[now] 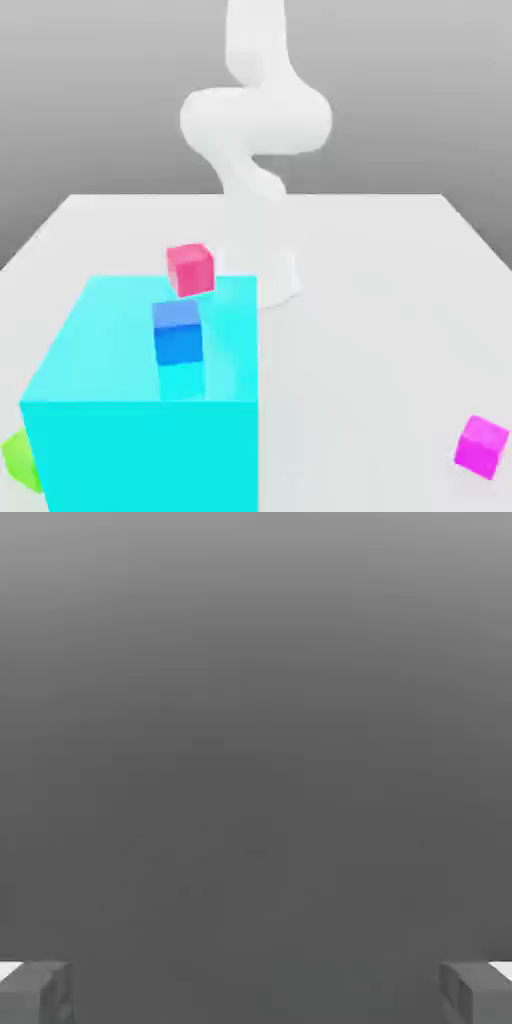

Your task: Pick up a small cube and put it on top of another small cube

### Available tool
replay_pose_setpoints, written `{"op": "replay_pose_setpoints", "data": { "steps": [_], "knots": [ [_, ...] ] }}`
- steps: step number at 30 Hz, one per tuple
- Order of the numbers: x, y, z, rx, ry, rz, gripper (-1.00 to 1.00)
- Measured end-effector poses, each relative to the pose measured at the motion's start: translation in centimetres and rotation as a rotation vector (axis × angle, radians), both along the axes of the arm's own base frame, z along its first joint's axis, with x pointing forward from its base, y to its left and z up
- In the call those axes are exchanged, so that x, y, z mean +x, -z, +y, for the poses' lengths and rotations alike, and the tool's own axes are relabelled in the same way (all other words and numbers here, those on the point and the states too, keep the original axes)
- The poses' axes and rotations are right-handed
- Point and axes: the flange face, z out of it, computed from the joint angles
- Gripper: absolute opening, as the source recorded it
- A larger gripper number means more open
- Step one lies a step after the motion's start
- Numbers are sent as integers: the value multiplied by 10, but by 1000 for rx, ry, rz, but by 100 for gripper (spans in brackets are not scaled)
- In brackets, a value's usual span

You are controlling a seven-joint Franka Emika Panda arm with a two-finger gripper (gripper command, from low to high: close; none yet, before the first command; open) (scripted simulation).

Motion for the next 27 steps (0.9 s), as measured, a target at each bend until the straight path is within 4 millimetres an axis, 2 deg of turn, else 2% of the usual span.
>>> {"op": "replay_pose_setpoints", "data": {
  "steps": [3, 7, 11, 14, 17, 21, 24, 27],
  "knots": [
    [36, 45, 28, -52, -68, 81, 0],
    [72, 108, 66, -113, -165, 183, 0],
    [95, 175, 106, -169, -270, 281, 0],
    [103, 229, 136, -206, -354, 353, 0],
    [103, 283, 169, -240, -448, 424, 0],
    [89, 356, 211, -278, -580, 516, 0],
    [75, 410, 232, -295, -664, 586, 0],
    [52, 462, 255, -308, -758, 655, 0]
  ]
}}
